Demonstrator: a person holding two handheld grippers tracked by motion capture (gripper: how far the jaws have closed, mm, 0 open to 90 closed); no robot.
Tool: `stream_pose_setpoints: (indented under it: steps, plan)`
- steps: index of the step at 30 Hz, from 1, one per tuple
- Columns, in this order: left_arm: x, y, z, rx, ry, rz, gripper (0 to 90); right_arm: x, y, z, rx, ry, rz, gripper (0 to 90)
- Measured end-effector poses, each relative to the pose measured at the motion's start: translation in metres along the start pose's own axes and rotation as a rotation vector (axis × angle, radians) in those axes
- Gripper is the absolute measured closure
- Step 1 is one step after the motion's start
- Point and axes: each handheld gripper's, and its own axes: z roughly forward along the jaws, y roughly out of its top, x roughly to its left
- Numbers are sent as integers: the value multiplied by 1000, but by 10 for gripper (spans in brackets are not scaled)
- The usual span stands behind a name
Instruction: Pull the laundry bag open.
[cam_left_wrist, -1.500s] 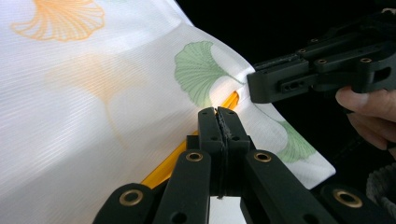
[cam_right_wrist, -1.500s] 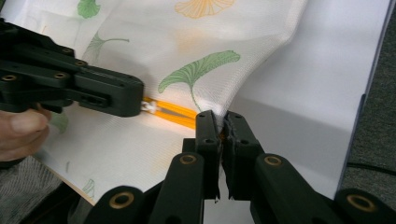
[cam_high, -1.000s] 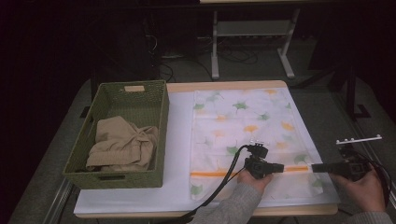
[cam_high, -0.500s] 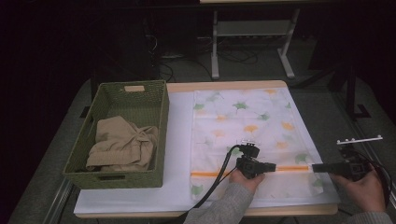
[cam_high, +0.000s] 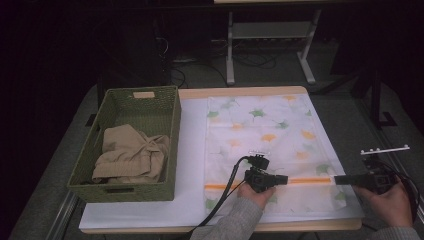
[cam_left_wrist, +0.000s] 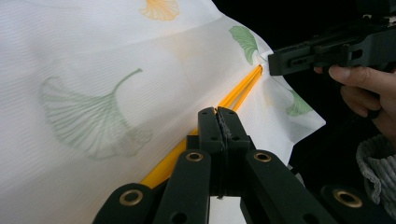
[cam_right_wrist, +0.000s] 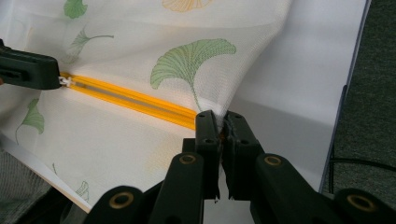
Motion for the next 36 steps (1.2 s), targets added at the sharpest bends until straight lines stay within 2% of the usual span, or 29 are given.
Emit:
stream_pose_setpoints:
  steps: [12,36]
  plan:
    - [11,-6,-23,-19,7,-17,899,1,1,0,3,-14,-4,848]
    - [33,-23,-71,-58,53,-40,899,3,1,2,7,-35,-6,848]
